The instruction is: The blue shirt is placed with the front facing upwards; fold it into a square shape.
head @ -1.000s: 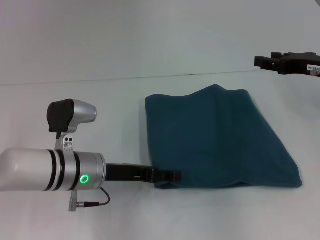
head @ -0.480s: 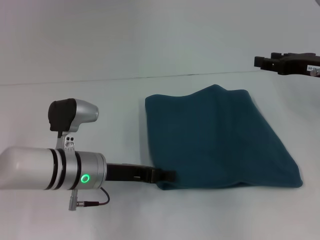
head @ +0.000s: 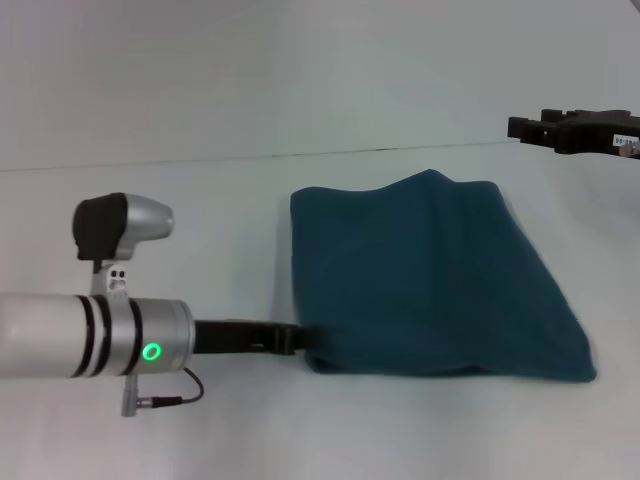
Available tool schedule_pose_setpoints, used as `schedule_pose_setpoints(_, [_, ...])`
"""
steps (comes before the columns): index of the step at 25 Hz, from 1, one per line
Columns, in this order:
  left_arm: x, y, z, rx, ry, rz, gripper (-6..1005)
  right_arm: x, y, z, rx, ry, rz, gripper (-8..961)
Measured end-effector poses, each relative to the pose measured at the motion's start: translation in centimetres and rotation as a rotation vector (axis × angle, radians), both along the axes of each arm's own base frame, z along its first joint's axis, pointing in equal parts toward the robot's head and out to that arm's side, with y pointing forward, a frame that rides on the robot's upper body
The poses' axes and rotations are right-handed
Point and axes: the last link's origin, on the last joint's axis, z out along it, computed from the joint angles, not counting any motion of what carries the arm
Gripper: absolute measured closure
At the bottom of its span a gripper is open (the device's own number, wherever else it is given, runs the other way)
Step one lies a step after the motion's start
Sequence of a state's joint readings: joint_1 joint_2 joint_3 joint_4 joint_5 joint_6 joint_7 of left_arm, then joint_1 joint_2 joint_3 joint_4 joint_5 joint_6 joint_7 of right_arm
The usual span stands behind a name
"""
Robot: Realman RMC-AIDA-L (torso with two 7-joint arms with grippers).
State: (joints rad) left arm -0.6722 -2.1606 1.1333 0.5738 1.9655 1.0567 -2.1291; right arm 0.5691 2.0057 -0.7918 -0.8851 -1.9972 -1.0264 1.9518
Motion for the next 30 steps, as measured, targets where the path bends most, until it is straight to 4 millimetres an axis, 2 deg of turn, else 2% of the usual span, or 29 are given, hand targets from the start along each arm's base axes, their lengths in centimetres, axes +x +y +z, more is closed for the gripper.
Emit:
schedule_pose_setpoints(1, [-0.1,0.1,0.2,0.01,-0.003,0.003,941,0.0,0.0,0.0,0.0,0.0,0.001,342])
schedule_pose_setpoints(8, [-1.0,0.3,1.3,0.035,0.002,0.022,980,-0.3,0.2,-0.4,-0.005,-0.001,0.008,342])
schedule_pose_setpoints(14, [-2.8,0.1,3.4,0.085,-0.009,0.063,985,-0.9,0.6,-1.2,-0.015,0.003,0.012,342])
schedule_pose_setpoints(18, [-4.1,-0.4,4.8,0.118,-0.024,0.093,985,-1.4,1.1,-1.9,-0.038,-0.003,0.013,351])
schedule_pose_setpoints(24, [-5.4,-1.3,5.5,0.142,-0.03,0.131,985,-2.0,1.9,-3.1,-0.066,-0.025,0.009,349])
schedule_pose_setpoints(30, [-5.5,-3.0,5.6,0.094,-0.072,0.117,985,-2.5,2.3,-3.6,-0.08,-0.029,-0.001,350])
